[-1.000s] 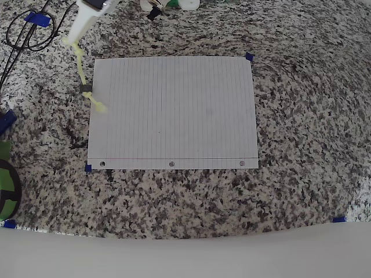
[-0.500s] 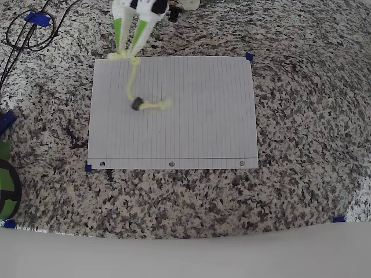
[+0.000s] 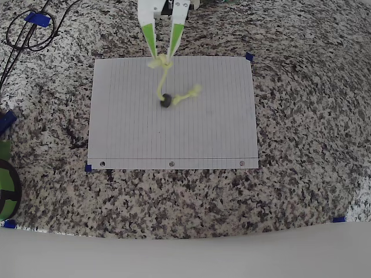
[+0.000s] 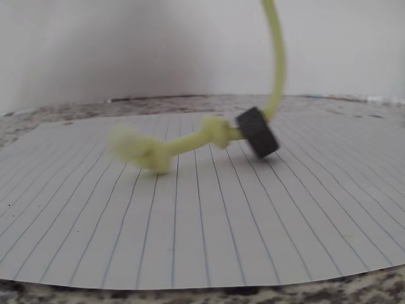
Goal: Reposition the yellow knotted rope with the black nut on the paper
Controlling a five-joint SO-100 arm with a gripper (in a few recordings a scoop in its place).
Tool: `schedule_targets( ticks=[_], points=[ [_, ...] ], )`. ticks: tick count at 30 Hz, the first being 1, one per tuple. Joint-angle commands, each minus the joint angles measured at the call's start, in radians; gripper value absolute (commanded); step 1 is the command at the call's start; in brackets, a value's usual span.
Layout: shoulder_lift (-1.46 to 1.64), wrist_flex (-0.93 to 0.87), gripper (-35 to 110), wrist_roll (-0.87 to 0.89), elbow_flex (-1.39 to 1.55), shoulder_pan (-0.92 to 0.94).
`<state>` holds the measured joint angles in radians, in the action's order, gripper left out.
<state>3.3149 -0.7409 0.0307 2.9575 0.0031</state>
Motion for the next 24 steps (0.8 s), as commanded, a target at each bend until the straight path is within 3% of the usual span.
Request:
schedule_targets(
  ticks=[1,6,13,18,24],
  points=[
    [0.061,0.048,0,-0.19,-0.011,0.086],
    [0.095,0.051,0,-0.543,-0.057,0.249],
    [-0.173,-0.19,0,-0.881,-0.423,0.422],
    [-0.31,-0.319,0,-0.916,-0.584,0.448],
    [-0.364,-0.319,0,-0.888,-0.617,0.494]
  ],
)
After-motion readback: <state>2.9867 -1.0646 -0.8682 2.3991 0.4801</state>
